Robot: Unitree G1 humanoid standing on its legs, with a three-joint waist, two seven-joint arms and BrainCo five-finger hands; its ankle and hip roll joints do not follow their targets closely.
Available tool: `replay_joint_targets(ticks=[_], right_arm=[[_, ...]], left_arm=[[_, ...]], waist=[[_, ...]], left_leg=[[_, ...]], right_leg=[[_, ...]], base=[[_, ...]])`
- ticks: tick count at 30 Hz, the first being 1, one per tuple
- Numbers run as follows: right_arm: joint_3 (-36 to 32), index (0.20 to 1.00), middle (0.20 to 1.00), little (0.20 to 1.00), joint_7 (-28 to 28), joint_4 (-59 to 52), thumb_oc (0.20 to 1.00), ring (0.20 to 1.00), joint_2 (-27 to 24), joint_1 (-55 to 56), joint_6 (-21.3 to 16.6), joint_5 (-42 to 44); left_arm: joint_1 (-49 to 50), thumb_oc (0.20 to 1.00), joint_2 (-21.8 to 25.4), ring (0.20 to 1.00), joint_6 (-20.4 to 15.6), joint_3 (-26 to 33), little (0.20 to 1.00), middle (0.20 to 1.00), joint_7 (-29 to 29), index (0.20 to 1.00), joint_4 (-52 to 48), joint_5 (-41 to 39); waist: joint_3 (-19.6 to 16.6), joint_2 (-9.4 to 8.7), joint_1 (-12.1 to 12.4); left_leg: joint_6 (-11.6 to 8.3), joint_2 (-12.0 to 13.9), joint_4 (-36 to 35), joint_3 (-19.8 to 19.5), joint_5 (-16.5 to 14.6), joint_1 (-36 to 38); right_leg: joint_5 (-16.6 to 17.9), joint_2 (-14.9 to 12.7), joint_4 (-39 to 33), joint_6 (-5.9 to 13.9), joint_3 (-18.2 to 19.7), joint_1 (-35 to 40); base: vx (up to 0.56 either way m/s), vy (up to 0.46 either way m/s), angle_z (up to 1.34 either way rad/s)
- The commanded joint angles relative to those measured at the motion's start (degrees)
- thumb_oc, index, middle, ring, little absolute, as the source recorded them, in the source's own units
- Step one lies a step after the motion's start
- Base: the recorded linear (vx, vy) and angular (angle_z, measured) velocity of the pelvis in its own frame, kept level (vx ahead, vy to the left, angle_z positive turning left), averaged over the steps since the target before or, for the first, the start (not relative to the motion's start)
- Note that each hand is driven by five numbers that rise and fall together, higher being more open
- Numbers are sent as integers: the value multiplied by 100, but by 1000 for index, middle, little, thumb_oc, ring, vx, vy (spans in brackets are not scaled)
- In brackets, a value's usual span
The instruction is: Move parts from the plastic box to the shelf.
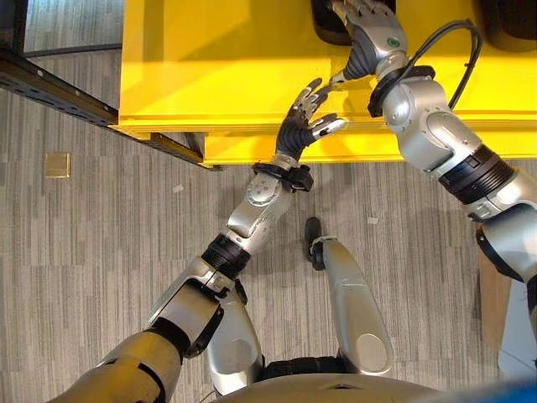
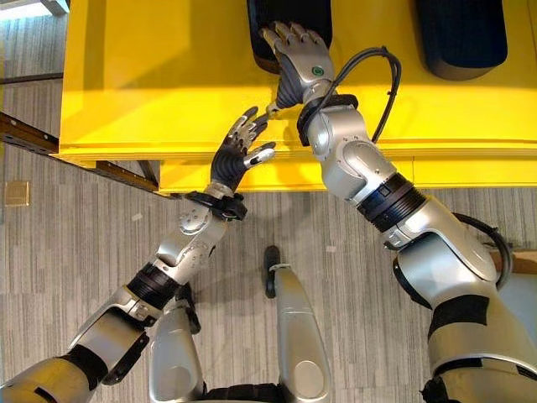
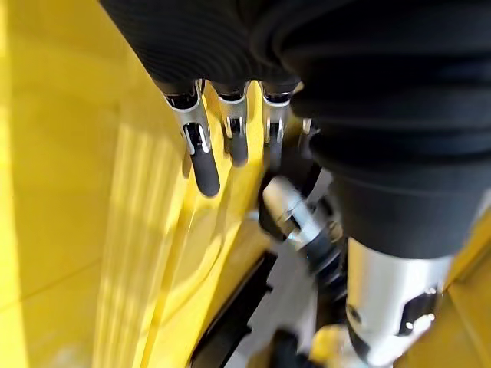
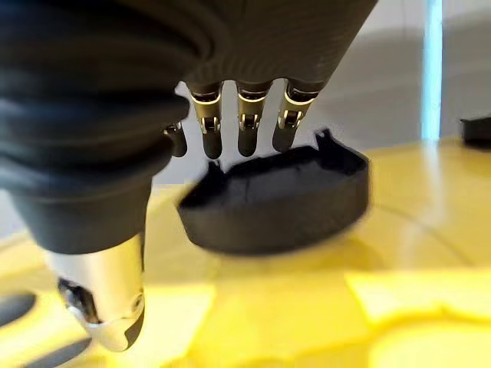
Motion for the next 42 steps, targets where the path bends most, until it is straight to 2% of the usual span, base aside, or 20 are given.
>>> replay_joint_targets(ticks=[1,7,11,13,15,20,26,32,42], right_arm=[[-248,1000,1000,1000,-22,-144,1000,1000,1,34,45,-122],[-239,1000,1000,1000,-6,24,1000,1000,37,-41,-10,-40],[-221,1000,1000,1000,44,81,1000,1000,89,-80,-6,-66],[-183,1000,1000,1000,105,159,1000,1000,116,-123,-27,-84],[-155,1000,1000,1000,134,170,1000,1000,134,-152,-6,-101],[-97,1000,1000,1000,213,331,1000,1000,218,-215,-24,-101],[-134,1000,1000,1000,328,346,1000,1000,275,-170,-20,18],[-91,1000,1000,1000,544,307,1000,1000,283,-115,-16,51],[-10,1000,1000,1000,702,520,1000,1000,255,-116,63,-2]], left_arm=[[158,1000,-158,1000,-323,126,1000,1000,-180,1000,-534,-31],[181,1000,-151,1000,-443,97,1000,1000,-156,1000,-527,48],[99,1000,-176,1000,-391,50,1000,1000,-303,1000,-519,-33],[28,1000,-226,1000,-371,-62,1000,1000,-756,1000,-478,-307],[-13,1000,-253,1000,-500,-136,1000,1000,-928,1000,-527,-458],[-185,1000,-248,1000,-780,-96,1000,1000,-560,1000,-865,-525],[-412,1000,-216,1000,-402,-1,1000,1000,-285,1000,-894,-407],[-361,1000,-272,1000,-434,-36,1000,1000,-281,1000,-795,-398],[-313,1000,-204,1000,-809,27,1000,1000,-96,1000,-788,-145]], waist=[[-343,29,-35],[-367,60,-28],[-379,72,-51],[-400,82,-84],[-401,94,-98],[-413,95,-109],[-437,47,-107],[-433,20,-96],[-415,-16,-18]], left_leg=[[149,247,-440,-75,768,-304],[130,258,-473,20,748,-211],[126,269,-454,48,739,-197],[126,266,-451,66,735,-187],[126,261,-460,77,737,-174],[124,258,-457,99,732,-154],[126,234,-410,29,731,-191],[129,234,-396,3,736,-193],[139,228,-332,-63,722,-205]], right_leg=[[-201,-498,356,675,-162,277],[-79,-574,103,717,-204,390],[-57,-583,56,730,-193,424],[-28,-574,8,735,-163,441],[-15,-574,-6,738,-158,447],[-15,-569,-24,739,-126,474],[-72,-529,40,719,-133,513],[-65,-505,14,717,-141,552],[-114,-493,60,699,-189,616]], base=[[-41,72,1],[-16,60,-1],[0,37,-6],[6,42,-6],[5,37,-2],[5,15,0],[11,-20,1],[0,0,0],[6,-6,0]])
